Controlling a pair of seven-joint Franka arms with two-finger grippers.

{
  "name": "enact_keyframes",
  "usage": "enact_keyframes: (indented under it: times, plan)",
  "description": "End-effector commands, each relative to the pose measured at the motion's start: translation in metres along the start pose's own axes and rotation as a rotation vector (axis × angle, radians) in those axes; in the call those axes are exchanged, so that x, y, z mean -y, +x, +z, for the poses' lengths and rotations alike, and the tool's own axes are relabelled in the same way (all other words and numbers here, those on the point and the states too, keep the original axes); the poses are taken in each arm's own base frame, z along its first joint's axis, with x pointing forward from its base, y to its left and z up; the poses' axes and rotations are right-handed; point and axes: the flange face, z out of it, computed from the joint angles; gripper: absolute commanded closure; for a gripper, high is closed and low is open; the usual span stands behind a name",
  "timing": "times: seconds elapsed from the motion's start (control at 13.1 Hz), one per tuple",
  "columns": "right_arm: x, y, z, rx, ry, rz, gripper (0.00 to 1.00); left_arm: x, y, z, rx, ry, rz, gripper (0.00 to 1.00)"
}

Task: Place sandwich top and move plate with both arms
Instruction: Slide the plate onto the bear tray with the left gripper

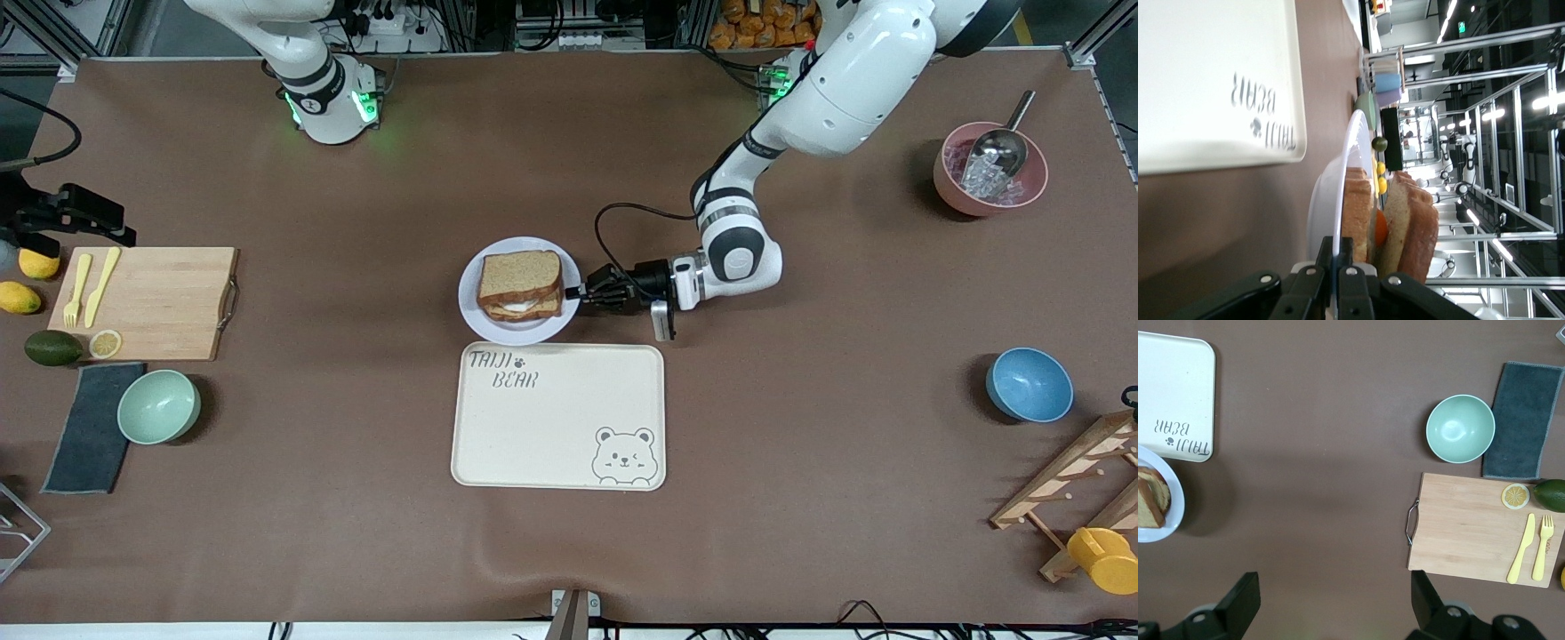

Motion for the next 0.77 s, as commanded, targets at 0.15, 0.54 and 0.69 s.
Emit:
enact_keyframes:
  times: [0.15, 0.54, 0.69]
  plan:
    - [0.001, 0.002, 0.000, -0.005, -0.003, 0.005, 0.00, -0.017, 0.038, -0.009, -0.074, -0.057, -0.006, 1.00]
    - [0.003, 0.004, 0.003, -0.001, -0.003, 0.002, 0.00, -0.024, 0.067, -0.019, -0.116, -0.068, -0.018, 1.00]
    - [0.003, 0.004, 0.004, 0.000, -0.003, 0.001, 0.00, -0.032, 0.083, -0.017, -0.135, -0.054, -0.076, 1.00]
